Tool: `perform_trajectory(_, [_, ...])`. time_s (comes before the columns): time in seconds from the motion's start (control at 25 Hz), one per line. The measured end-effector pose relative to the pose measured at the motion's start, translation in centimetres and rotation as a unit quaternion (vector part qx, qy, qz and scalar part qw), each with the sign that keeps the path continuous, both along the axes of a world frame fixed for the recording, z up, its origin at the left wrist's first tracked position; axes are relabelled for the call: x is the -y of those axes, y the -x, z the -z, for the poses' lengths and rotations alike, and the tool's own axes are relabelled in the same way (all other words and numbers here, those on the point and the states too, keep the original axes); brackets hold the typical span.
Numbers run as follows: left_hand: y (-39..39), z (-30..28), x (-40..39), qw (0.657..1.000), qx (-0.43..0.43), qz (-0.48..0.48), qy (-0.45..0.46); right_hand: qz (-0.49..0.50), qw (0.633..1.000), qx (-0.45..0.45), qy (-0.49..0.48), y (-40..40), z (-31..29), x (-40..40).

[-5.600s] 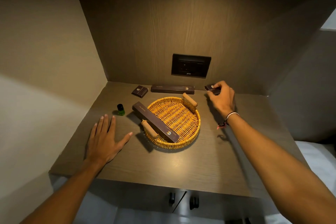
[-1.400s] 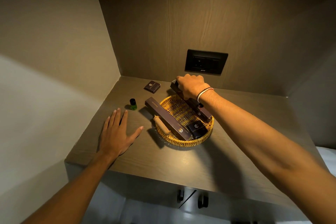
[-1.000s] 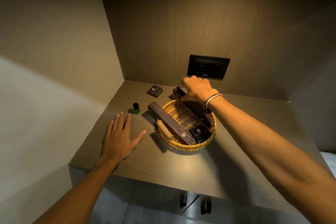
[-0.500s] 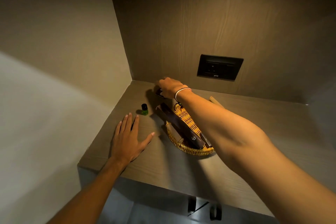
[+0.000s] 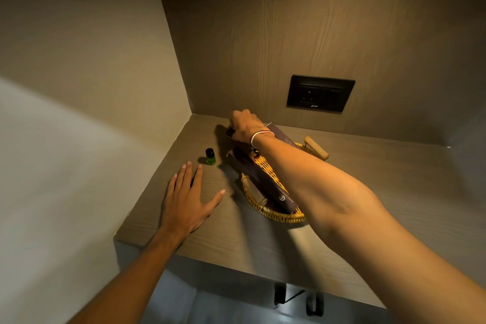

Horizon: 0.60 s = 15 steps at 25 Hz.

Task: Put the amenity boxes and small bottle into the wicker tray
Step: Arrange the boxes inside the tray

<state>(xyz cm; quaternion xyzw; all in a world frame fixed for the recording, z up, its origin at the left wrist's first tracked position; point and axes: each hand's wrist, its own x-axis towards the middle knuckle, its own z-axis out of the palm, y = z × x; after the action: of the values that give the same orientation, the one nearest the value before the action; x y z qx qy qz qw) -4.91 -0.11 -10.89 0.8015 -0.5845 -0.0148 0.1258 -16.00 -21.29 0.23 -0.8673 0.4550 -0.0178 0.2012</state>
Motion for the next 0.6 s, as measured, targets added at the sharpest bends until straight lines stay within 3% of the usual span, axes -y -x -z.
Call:
perform_trajectory(0.12, [0.1, 0.0, -0.1, 1.000, 0.013, 0.002, 0.002, 0.011, 0.998, 0.054, -0.014, 1.2, -2.9, 0.1])
perform_trajectory(0.2, [0.0, -0.2, -0.1, 1.000, 0.011, 0.001, 0.002, 0.001, 0.999, 0.043, -0.032, 2.3, -5.1, 0.3])
perform_trajectory(0.4, [0.3, -0.4, -0.2, 1.000, 0.005, 0.007, 0.000, -0.015, 0.995, -0.085, -0.043, 6.6, -8.8, -1.1])
perform_trajectory(0.6, [0.0, -0.6, 0.1, 1.000, 0.004, 0.010, -0.009, -0.017, 0.977, -0.212, -0.014, 9.6, -7.0, -4.8])
